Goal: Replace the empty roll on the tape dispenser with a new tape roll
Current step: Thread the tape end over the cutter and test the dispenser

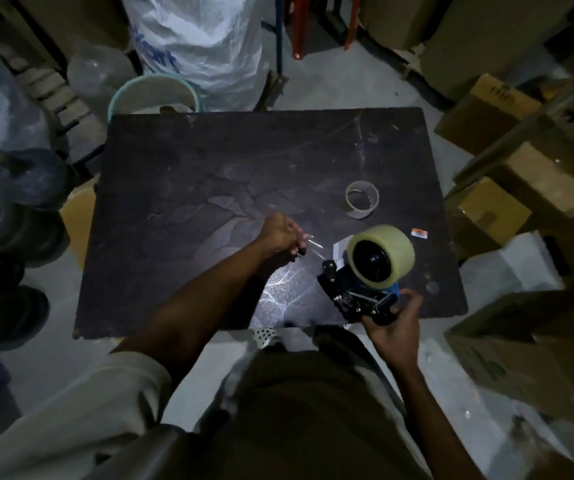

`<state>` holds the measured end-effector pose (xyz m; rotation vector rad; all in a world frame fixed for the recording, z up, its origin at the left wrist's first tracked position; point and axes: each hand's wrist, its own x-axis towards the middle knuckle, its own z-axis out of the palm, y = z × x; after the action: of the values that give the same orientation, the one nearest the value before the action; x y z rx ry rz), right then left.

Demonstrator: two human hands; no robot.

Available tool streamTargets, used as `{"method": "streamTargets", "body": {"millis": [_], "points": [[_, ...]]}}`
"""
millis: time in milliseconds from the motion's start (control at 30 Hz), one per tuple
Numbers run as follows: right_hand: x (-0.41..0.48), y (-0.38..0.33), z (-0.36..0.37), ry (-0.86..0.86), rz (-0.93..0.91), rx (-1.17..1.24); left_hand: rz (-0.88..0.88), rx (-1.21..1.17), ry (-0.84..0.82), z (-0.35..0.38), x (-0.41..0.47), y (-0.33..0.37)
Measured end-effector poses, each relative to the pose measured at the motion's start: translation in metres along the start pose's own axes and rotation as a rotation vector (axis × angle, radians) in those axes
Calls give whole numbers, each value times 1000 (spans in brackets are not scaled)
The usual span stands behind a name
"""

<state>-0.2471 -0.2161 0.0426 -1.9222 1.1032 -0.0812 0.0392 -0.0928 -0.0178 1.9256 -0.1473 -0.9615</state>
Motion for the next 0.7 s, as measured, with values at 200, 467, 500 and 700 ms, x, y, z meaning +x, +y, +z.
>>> {"method": "streamTargets", "body": {"millis": [200,467,500,700], "points": [[-49,28,17,81,71,-94,55,199,-63,37,11,2],[-66,27,60,-101,50,23,91,440,26,33,7,-12],[-68,29,64,-112,33,39,89,447,45,35,6,-16],[-59,40,83,-140,145,69,209,518,222,46,3,-19]]}}
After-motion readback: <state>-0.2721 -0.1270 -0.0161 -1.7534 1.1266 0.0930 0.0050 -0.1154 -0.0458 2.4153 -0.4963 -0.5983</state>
